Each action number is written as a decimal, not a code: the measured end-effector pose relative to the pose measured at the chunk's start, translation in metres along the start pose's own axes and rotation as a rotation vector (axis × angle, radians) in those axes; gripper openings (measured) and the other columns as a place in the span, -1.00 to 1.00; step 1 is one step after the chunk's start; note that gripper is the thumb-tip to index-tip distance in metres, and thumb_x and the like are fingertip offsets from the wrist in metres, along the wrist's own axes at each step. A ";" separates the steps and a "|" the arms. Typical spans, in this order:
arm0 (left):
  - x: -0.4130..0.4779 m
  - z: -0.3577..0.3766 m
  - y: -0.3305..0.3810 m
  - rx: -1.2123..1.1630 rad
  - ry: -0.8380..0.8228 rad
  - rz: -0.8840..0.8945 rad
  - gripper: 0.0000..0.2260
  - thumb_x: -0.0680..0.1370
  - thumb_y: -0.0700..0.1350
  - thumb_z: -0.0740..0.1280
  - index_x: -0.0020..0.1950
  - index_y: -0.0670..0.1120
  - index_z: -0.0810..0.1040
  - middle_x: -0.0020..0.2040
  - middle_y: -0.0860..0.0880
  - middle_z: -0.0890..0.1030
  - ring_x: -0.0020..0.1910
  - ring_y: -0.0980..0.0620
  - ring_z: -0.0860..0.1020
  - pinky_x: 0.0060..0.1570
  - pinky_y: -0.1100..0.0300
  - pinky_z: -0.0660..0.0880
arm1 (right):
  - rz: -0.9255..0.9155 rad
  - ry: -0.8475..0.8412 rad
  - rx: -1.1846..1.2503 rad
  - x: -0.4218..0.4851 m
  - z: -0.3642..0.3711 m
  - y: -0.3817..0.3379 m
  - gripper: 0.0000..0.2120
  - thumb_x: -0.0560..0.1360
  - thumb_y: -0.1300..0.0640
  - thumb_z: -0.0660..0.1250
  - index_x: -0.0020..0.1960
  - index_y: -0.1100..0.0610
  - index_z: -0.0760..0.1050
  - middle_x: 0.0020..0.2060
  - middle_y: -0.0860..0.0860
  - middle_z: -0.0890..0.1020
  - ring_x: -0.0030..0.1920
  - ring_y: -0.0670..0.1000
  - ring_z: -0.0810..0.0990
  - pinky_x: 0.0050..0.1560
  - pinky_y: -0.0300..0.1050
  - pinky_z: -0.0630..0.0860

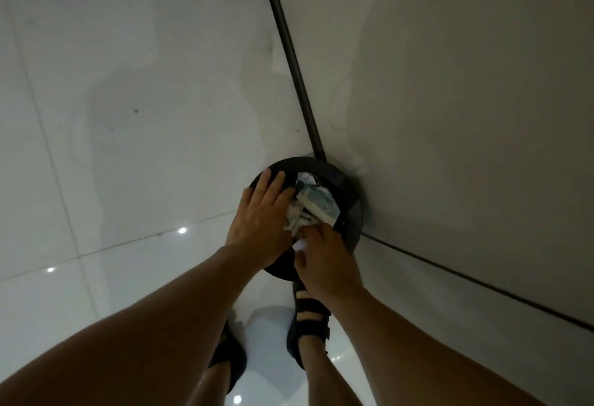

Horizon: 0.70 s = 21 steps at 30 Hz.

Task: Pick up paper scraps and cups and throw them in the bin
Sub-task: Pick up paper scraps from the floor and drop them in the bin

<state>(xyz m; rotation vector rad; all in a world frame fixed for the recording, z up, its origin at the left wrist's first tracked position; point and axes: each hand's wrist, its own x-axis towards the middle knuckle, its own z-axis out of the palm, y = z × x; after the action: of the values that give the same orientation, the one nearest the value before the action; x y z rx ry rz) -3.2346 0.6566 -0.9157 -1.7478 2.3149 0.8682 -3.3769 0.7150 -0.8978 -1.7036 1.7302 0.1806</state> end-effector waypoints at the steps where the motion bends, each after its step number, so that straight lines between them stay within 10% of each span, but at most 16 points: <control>1: 0.001 0.003 -0.003 0.012 0.011 0.006 -0.25 0.48 0.22 0.31 0.56 0.02 0.06 0.59 -0.05 -0.07 0.54 -0.07 -0.22 0.50 -0.07 -0.07 | 0.003 -0.024 -0.011 0.000 0.005 0.000 -0.59 0.57 -0.04 0.27 0.38 0.04 0.35 0.32 0.04 0.41 0.35 0.04 0.39 0.25 -0.17 0.44; 21: -0.246 -0.322 0.034 -0.140 0.124 -0.447 -0.25 0.56 0.25 0.11 0.56 0.03 -0.24 0.55 -0.02 -0.32 0.50 -0.05 -0.38 0.49 -0.08 -0.14 | -0.319 -0.015 -0.285 -0.156 -0.258 -0.222 -0.37 0.58 -0.13 0.21 0.57 -0.08 0.06 0.57 0.01 0.02 0.57 0.09 -0.05 0.51 0.07 0.15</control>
<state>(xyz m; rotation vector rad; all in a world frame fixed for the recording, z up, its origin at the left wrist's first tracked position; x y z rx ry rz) -3.1060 0.7093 -0.5337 -2.3090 1.8391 0.8707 -3.2832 0.6749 -0.5376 -2.1528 1.4486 0.3044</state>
